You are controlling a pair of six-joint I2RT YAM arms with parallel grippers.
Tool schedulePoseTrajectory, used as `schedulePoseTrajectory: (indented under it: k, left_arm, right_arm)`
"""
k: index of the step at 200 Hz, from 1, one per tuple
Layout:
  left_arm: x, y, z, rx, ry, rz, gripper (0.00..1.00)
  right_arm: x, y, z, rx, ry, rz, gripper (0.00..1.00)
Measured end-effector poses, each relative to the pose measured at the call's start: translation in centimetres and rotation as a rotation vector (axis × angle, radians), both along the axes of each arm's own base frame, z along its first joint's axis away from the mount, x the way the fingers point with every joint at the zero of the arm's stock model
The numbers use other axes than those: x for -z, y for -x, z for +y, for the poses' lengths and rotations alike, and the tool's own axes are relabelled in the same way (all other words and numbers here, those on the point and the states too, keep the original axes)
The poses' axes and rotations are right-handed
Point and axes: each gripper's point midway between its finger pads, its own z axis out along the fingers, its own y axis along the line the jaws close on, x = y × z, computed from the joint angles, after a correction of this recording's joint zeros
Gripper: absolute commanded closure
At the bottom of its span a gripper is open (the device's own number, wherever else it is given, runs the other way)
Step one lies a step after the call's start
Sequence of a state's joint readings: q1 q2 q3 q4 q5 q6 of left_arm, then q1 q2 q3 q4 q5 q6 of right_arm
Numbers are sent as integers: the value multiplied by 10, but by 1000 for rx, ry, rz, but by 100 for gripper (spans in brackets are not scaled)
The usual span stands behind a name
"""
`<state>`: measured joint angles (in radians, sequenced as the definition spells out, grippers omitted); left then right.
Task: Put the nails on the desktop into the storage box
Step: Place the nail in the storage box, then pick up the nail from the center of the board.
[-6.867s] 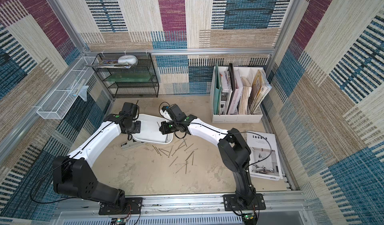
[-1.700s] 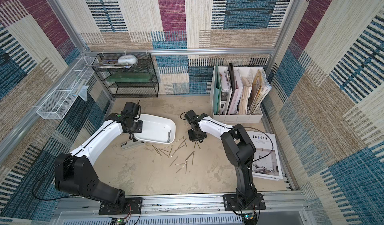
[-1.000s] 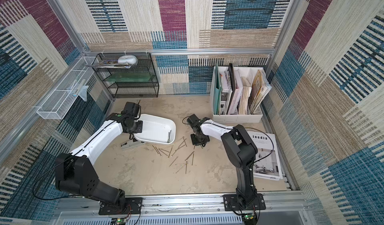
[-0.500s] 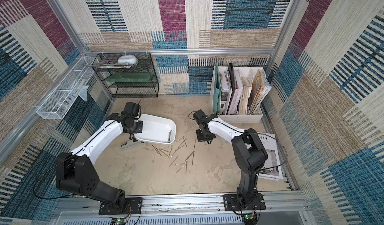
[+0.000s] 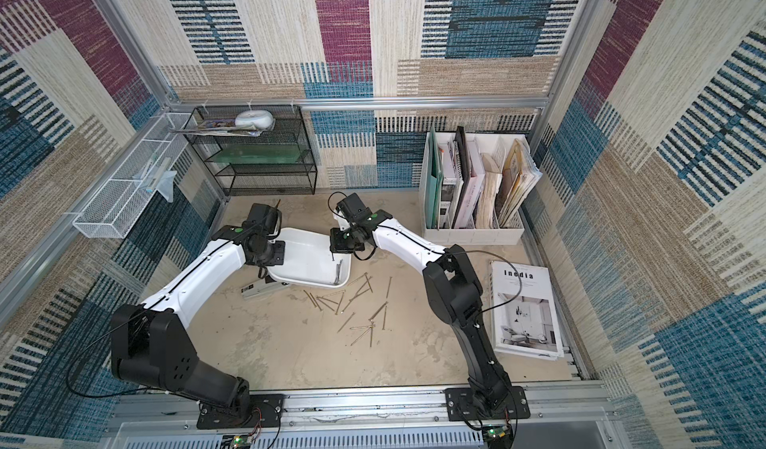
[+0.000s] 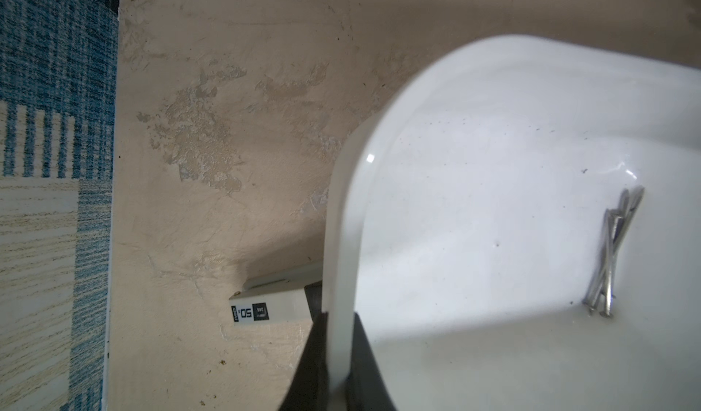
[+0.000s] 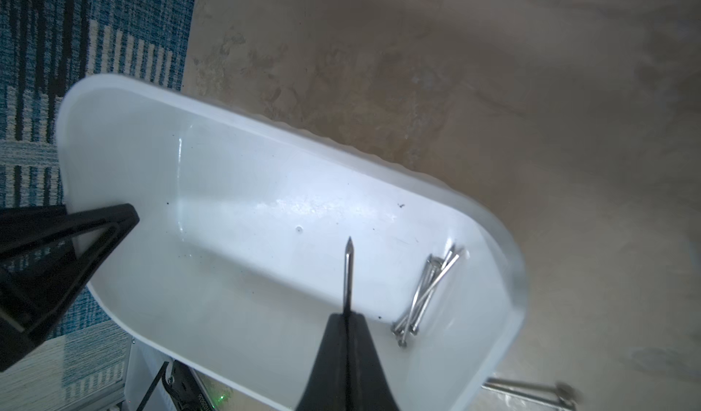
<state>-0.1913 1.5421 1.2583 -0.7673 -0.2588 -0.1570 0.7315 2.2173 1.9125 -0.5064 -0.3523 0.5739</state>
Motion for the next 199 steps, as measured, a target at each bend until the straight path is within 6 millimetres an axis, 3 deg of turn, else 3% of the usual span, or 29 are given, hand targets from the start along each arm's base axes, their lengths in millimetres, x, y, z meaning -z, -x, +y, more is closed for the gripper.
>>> schedulePoseTrajectory:
  k: [35, 52, 62, 88, 113, 126, 142, 174, 199]
  left_arm:
    - [0, 0, 0, 0, 0, 0, 100]
    - [0, 0, 0, 0, 0, 0, 100]
    - [0, 0, 0, -1, 0, -1, 100]
    - [-1, 0, 1, -2, 0, -2, 100]
    - [-1, 0, 1, -2, 0, -2, 100]
    - [-1, -1, 1, -2, 0, -2, 100]
    - [0, -1, 0, -2, 0, 0, 100]
    - [0, -1, 1, -2, 0, 0, 100]
    - [0, -1, 1, -2, 0, 0, 100]
  right_arm:
    - [26, 10, 15, -20, -28, 90, 100]
    - [31, 16, 14, -16, -34, 120, 72]
    - [32, 19, 11, -12, -35, 130, 65]
    - [18, 31, -14, 19, -30, 129, 63]
    - [-17, 39, -57, 88, -28, 64, 61]
    - [-23, 40, -78, 132, 1, 34, 60]
    - [-7, 46, -99, 160, 84, 45, 60]
    - [49, 64, -130, 175, 289, 134, 60]
    - [67, 70, -146, 187, 383, 161, 60]
